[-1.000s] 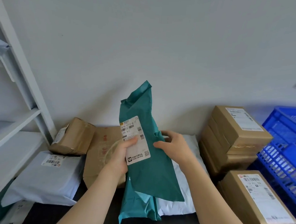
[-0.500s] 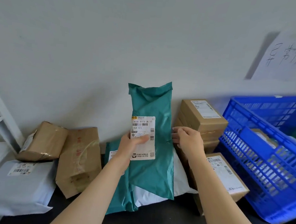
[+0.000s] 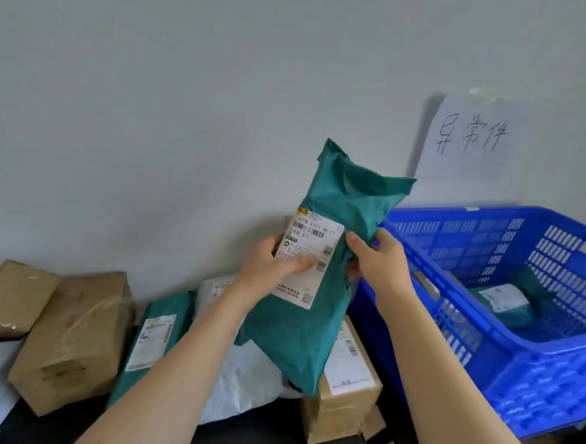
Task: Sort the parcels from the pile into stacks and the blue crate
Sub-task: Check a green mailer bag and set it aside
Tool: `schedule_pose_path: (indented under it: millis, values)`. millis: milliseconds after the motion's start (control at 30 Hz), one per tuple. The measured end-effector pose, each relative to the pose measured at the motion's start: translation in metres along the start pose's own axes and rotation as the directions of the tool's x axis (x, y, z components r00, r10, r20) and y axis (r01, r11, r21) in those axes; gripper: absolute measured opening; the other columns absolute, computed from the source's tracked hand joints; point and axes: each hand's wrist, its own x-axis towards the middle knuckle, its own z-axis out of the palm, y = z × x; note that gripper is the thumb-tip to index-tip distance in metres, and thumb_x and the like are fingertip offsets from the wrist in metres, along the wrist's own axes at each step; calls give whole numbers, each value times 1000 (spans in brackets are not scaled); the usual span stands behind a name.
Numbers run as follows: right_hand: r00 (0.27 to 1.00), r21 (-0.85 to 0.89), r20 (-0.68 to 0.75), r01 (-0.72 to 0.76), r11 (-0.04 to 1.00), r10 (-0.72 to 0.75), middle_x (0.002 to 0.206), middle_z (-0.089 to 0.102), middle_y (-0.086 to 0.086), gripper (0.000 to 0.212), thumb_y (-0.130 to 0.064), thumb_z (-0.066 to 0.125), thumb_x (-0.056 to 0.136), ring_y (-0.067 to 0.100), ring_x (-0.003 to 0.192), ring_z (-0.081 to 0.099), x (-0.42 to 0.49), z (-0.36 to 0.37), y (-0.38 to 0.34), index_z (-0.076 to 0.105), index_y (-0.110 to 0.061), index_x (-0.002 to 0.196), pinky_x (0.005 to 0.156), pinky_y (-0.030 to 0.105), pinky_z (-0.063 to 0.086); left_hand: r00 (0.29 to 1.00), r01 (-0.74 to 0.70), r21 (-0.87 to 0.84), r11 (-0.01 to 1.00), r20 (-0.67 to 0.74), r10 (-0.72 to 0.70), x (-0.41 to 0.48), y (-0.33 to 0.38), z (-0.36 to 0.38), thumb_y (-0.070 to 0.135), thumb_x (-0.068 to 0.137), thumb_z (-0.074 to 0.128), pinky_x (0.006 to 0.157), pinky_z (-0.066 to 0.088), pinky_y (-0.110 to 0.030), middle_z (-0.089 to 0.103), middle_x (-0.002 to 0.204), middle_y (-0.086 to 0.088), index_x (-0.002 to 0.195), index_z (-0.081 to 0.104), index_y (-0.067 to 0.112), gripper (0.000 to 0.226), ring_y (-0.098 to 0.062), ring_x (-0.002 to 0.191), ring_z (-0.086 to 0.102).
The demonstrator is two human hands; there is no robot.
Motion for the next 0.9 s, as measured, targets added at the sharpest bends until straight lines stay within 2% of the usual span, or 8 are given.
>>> schedule_pose_path:
  millis: [67, 167, 233, 333, 433, 567, 700, 900]
  values:
    - [998, 55, -54, 35, 998, -32, 95, 70, 10, 5, -20, 60, 94, 28, 80, 69, 10, -26, -2, 60, -15, 92, 79, 45, 58, 995, -76, 14, 997, -63, 77, 5, 12, 25, 26, 79, 76, 67, 53, -15, 69, 102, 14, 116, 60, 23, 40, -1, 86, 68]
    - [988, 238, -152, 42, 970, -5, 92, 66, 7, 7, -14, 56, 96, 16, 62, 65, 25, -67, -10, 58, -15, 89, 65, 30, 60, 962, -148, 46, 988, -225, 154, 17, 27, 58, 29, 83, 73, 89, 49, -20, 62, 121, 7, 130, 55, 20, 50, -6, 110, 59]
    - [972, 316, -234, 46, 948, 31, 91, 64, 6, 5, -14, 55, 97, 13, 56, 63, 35, -92, -14, 57, -11, 94, 56, 22, 57, 923, -186, 111, 976, -320, 213, 24, 37, 77, 31, 85, 70, 96, 43, -22, 60, 127, 8, 129, 57, 20, 47, -6, 117, 54]
    - [937, 386, -339, 63, 920, 78, 82, 61, 4, 7, -15, 56, 96, 8, 45, 62, 55, -125, -11, 53, -9, 94, 58, 24, 57, 872, -219, 265, 939, -378, 310, 36, 48, 105, 37, 86, 68, 99, 39, -22, 58, 129, 13, 126, 59, 24, 43, -3, 121, 50]
    - [892, 443, -432, 79, 893, 136, 80, 60, 5, 17, -14, 56, 96, 6, 42, 61, 74, -152, -7, 49, -13, 81, 56, 24, 56, 876, -256, 337, 906, -316, 365, 51, 55, 131, 39, 86, 68, 99, 39, -16, 55, 132, 14, 128, 56, 25, 47, -3, 123, 46]
    - [831, 474, -526, 111, 873, 180, 84, 62, 4, 20, -14, 56, 96, 9, 47, 63, 101, -188, -1, 47, -17, 78, 53, 22, 54, 881, -343, 509, 790, -118, 459, 79, 61, 172, 44, 84, 69, 104, 36, -28, 53, 135, 9, 131, 53, 25, 54, -10, 126, 45]
    - [756, 468, -621, 146, 872, 207, 84, 61, 3, 18, -13, 55, 96, 10, 51, 64, 124, -227, 13, 48, -16, 80, 52, 21, 53, 921, -346, 477, 808, 8, 390, 117, 59, 215, 43, 87, 65, 93, 39, -23, 56, 131, 9, 130, 54, 24, 48, -10, 119, 52]
    - [679, 447, -685, 105, 888, 264, 84, 62, 3, 12, -11, 58, 93, 11, 50, 65, 151, -281, 41, 48, -12, 86, 44, 20, 49, 945, -324, 493, 808, 218, 246, 152, 50, 279, 40, 96, 52, 90, 42, -29, 59, 127, 9, 130, 53, 26, 37, -14, 115, 54]
